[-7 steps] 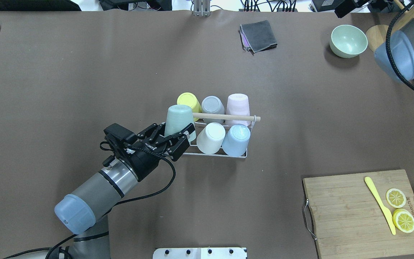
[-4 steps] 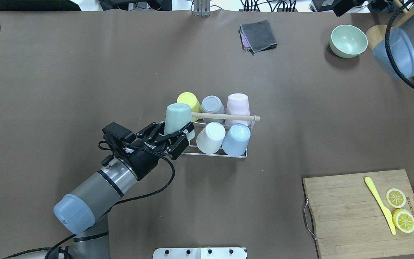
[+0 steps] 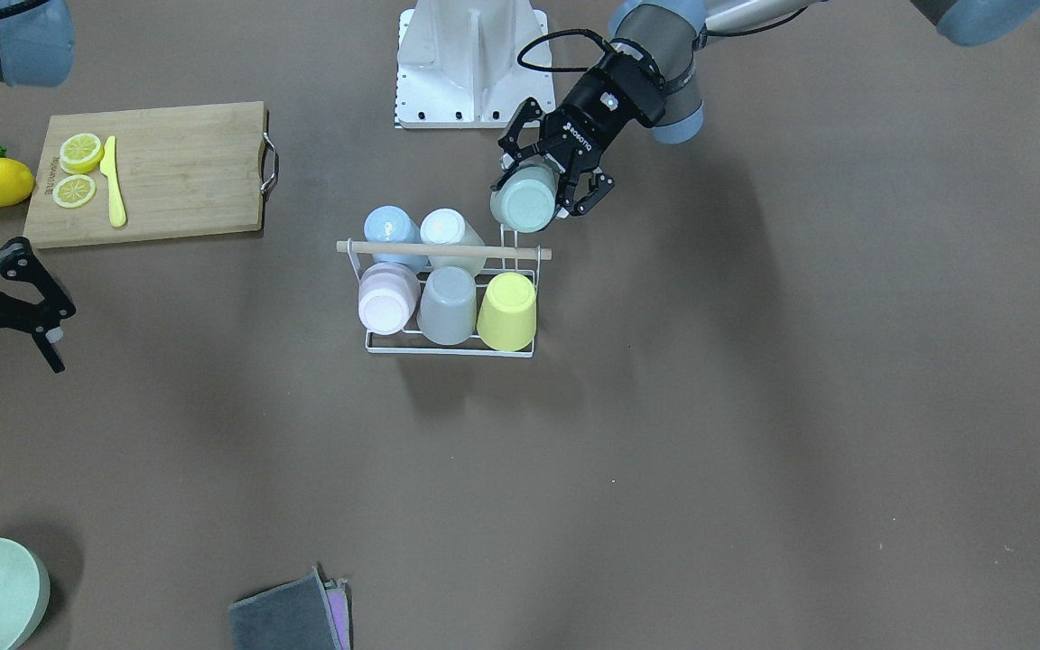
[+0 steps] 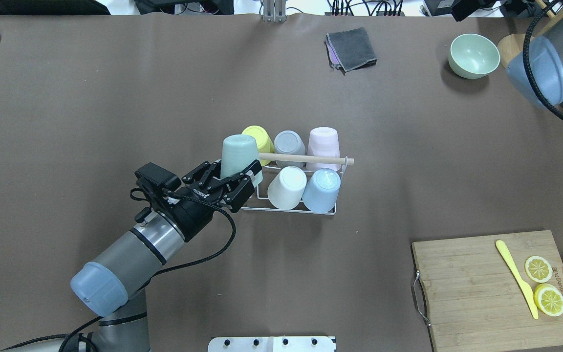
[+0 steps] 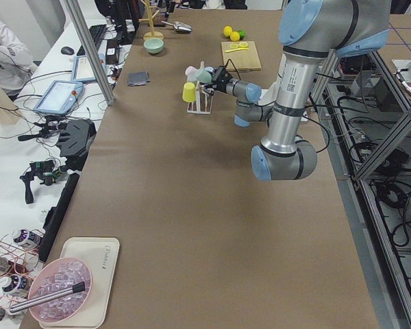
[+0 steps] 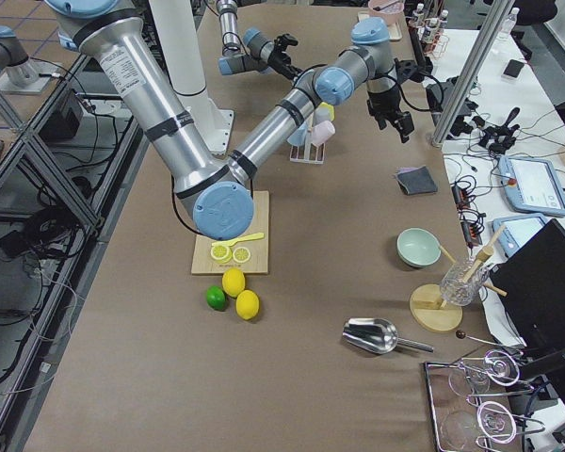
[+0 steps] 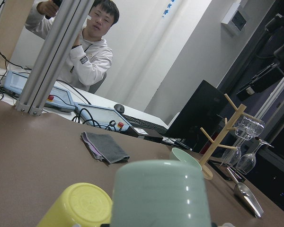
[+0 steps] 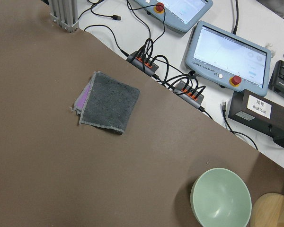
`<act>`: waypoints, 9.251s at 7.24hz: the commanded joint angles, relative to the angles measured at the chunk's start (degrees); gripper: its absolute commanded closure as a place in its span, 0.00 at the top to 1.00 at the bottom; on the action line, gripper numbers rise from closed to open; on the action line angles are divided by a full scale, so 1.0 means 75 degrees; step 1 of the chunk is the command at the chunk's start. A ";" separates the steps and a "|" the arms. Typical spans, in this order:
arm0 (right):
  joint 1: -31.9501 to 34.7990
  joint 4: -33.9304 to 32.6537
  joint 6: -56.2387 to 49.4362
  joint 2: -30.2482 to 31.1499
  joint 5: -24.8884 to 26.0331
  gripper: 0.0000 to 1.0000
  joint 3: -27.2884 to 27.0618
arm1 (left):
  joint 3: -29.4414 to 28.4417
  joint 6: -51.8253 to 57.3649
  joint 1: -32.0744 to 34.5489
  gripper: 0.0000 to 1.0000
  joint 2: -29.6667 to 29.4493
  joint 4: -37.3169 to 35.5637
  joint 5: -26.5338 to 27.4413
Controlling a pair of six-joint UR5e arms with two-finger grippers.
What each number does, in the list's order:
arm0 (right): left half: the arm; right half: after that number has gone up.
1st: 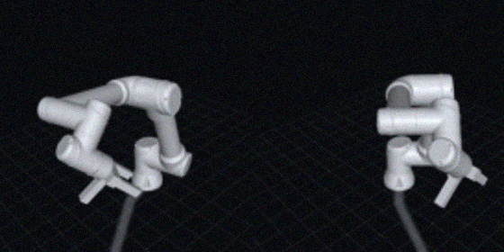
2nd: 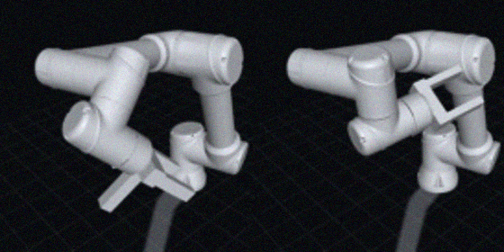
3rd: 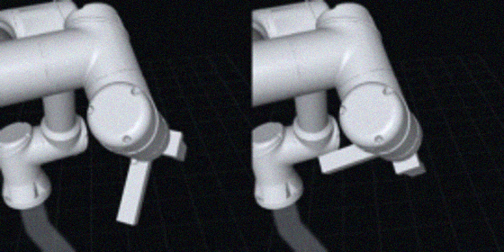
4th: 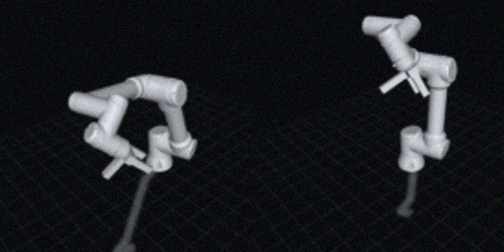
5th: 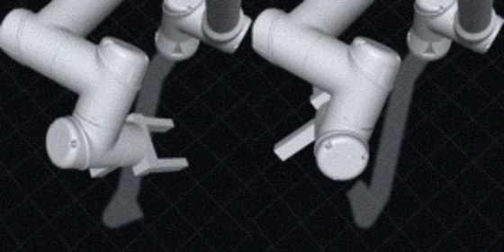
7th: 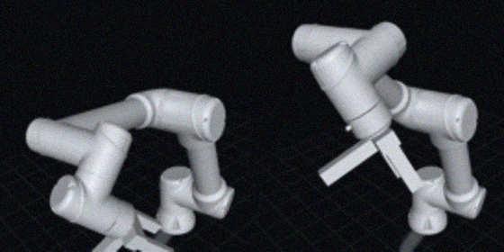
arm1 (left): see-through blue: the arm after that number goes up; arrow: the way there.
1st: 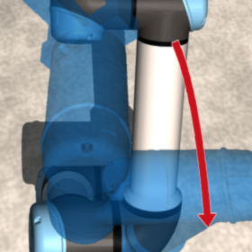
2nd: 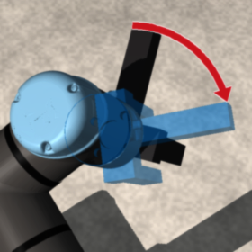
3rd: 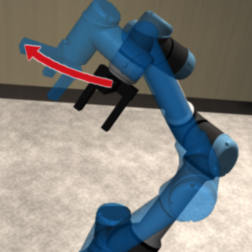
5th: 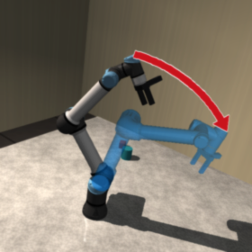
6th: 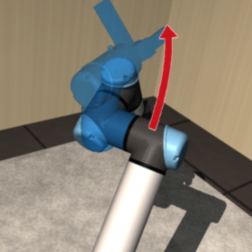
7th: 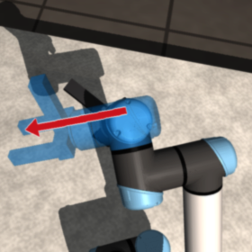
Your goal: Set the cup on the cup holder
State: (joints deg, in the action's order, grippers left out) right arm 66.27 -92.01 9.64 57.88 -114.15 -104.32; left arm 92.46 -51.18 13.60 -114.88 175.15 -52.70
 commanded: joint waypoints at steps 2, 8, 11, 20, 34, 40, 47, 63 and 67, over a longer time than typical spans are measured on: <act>0.0256 -0.0830 -0.0008 0.0132 -0.0294 1.00 -0.0036 | -0.0035 0.0028 0.0062 0.41 0.0001 -0.0045 0.0242; 0.0865 -0.0694 -0.0638 0.1362 -0.0635 1.00 -0.0106 | -0.0174 -0.0043 -0.0020 0.41 -0.0115 -0.0209 0.0242; 0.1265 -0.0587 -0.0957 0.1539 -0.0647 1.00 -0.0118 | -0.0210 -0.0008 -0.0043 0.41 -0.0163 -0.0209 0.0242; 0.2530 -0.0528 -0.0992 0.4491 -0.2627 1.00 -0.0095 | -0.0363 -0.0207 -0.0196 0.99 -0.0210 -0.0291 0.1072; 0.3070 -0.0528 -0.1391 0.5069 -0.2815 1.00 0.0723 | -0.2445 -0.0136 0.4067 0.98 0.0575 -0.1823 -0.3773; 0.3094 -0.0540 -0.1402 0.4962 -0.2639 1.00 0.0679 | -0.3128 0.0995 0.5600 0.98 0.0669 -0.5199 -0.5820; 0.3152 -0.0540 -0.1414 0.5055 -0.2662 1.00 0.0632 | -0.2427 0.4136 0.7583 0.98 0.0995 -0.7718 -0.7256; 0.3152 -0.0645 -0.1367 0.5067 -0.2721 1.00 0.0713 | -0.0423 0.8572 1.0972 0.98 0.3724 -1.2526 -0.9796; 0.3152 -0.0634 -0.1367 0.5044 -0.2698 1.00 0.0714 | -0.0316 0.7457 1.0914 0.98 0.3670 -1.2432 -1.0396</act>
State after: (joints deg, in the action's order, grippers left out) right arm 89.91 -96.77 -0.62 95.79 -134.49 -98.97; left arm 90.13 5.58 95.60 -87.23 81.76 -129.01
